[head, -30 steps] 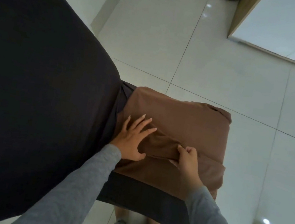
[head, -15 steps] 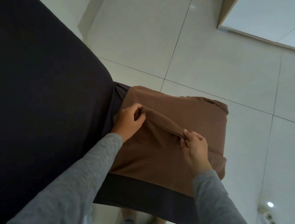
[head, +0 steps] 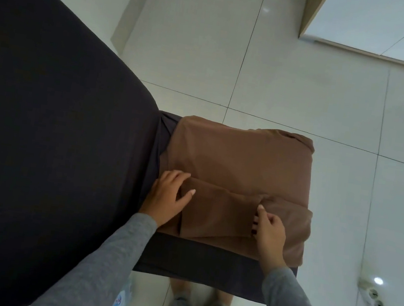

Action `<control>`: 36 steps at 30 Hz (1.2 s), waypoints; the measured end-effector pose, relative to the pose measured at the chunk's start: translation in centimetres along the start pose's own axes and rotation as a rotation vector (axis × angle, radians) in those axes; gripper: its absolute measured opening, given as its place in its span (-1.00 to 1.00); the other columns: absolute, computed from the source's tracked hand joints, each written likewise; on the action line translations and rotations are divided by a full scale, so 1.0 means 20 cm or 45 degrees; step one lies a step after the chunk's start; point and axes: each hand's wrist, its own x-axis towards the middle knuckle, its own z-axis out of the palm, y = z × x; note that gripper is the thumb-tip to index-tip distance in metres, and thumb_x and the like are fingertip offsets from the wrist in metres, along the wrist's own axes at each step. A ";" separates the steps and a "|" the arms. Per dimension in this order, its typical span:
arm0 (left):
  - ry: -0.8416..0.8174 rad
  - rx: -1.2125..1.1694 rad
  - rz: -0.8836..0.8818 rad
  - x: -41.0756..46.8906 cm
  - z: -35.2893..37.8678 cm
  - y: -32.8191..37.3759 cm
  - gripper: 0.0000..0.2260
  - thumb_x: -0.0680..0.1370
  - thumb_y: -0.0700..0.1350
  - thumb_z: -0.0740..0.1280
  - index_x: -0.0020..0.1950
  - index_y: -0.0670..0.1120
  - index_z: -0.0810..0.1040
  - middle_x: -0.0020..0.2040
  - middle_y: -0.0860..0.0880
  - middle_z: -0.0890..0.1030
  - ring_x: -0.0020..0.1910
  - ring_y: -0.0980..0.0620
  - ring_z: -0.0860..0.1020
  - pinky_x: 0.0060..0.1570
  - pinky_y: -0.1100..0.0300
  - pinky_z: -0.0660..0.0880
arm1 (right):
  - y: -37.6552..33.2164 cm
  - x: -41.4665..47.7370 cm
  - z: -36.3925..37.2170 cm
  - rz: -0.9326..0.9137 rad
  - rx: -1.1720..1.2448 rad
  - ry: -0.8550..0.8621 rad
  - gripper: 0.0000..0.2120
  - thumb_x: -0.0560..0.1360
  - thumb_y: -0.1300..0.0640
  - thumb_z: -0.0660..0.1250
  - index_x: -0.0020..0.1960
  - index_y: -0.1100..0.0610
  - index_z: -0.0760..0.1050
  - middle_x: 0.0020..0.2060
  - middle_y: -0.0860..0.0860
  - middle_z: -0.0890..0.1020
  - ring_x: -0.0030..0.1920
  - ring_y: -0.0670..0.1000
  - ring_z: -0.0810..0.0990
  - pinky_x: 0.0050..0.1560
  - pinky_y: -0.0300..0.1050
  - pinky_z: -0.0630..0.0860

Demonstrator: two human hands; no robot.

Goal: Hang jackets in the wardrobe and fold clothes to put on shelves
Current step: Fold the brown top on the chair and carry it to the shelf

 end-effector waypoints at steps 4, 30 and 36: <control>-0.232 0.265 -0.003 0.10 0.03 0.00 -0.54 0.54 0.04 0.31 0.40 -0.05 0.35 0.43 -0.01 0.26 0.43 0.00 0.17 0.40 0.07 0.18 | -0.08 0.08 -0.02 0.073 0.063 -0.154 -0.71 0.50 -0.11 0.32 -0.12 0.13 0.53 -0.19 0.06 0.63 -0.17 0.05 0.61 -0.19 -0.09 0.50; -0.436 0.472 0.155 0.74 0.22 0.46 -0.45 0.58 0.13 -0.08 0.51 -0.09 0.15 0.51 -0.11 0.19 0.49 -0.11 0.15 0.40 -0.08 -0.02 | -0.53 0.56 -0.04 -0.630 -0.911 -0.050 -0.51 0.63 0.04 0.05 0.53 0.07 0.06 0.53 0.05 0.05 0.53 0.06 -0.04 0.51 0.02 -0.04; -0.487 0.239 0.114 1.11 0.33 0.62 -0.53 0.64 0.07 -0.09 0.52 -0.05 0.14 0.53 0.00 0.16 0.51 0.07 0.07 0.47 0.09 -0.15 | -0.64 0.87 -0.09 -0.609 -0.814 -0.094 -0.58 0.63 0.12 0.04 0.48 0.11 0.22 0.50 0.05 0.18 0.52 0.04 0.04 0.51 0.00 -0.01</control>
